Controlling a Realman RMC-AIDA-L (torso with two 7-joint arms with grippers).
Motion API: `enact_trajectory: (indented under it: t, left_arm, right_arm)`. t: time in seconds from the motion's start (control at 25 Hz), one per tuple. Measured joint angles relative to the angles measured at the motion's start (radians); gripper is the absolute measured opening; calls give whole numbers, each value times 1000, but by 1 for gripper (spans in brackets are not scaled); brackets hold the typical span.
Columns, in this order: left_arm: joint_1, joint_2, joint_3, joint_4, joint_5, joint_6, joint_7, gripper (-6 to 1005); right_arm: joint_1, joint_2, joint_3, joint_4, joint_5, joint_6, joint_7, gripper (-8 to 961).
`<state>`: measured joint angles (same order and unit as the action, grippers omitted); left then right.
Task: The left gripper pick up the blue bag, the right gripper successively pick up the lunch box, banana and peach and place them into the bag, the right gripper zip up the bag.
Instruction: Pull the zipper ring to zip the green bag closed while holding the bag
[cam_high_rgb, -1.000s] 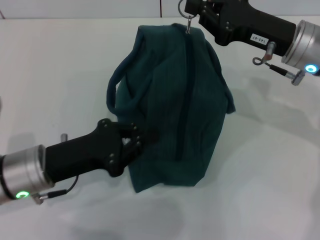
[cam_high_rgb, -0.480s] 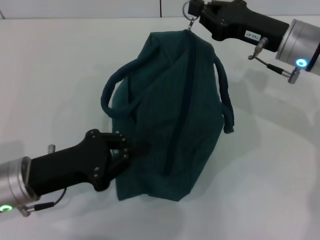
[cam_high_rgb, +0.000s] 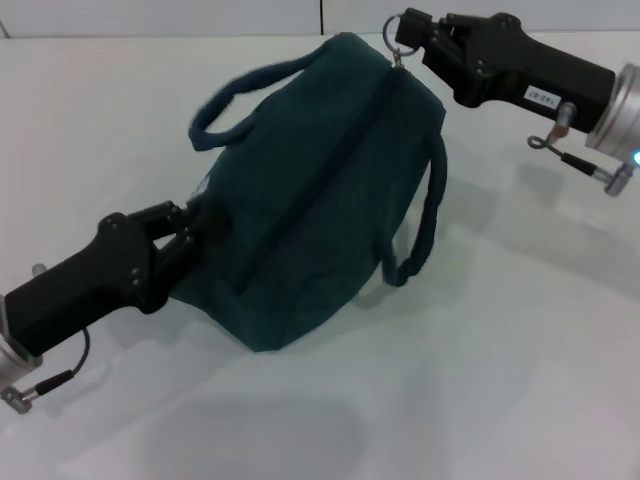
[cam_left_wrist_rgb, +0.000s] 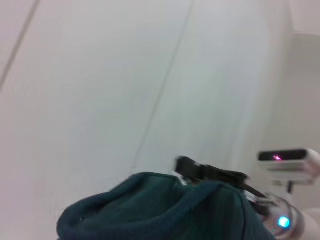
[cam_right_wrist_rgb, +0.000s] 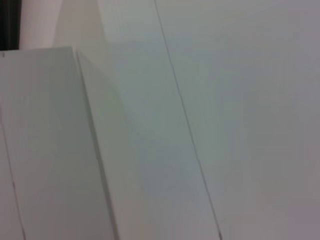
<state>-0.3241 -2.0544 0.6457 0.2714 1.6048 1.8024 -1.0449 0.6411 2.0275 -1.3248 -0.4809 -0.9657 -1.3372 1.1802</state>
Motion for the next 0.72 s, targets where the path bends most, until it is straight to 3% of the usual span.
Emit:
enact_trajectory:
  t: [0.4,0.52,0.64,0.72]
  left_arm:
    - [9,-23,-95,76,-6,3,-16,279]
    - [2,-19,-102,119,-11,8,-93,399]
    - [-6,-23,-97,237,-12,25,-217,518]
    - [-18,-26,-83,369,-5,38,-349,696]
  right_arm:
    - [-23,0,-25,-22,38,-64,55,8]
    - [-20,0,-24,-16,43,-53,69,9]
    - [-19,-1,-24,-11,50,-38,72,9]
    - [-18,-1,-24,-11,50,-30,73,9]
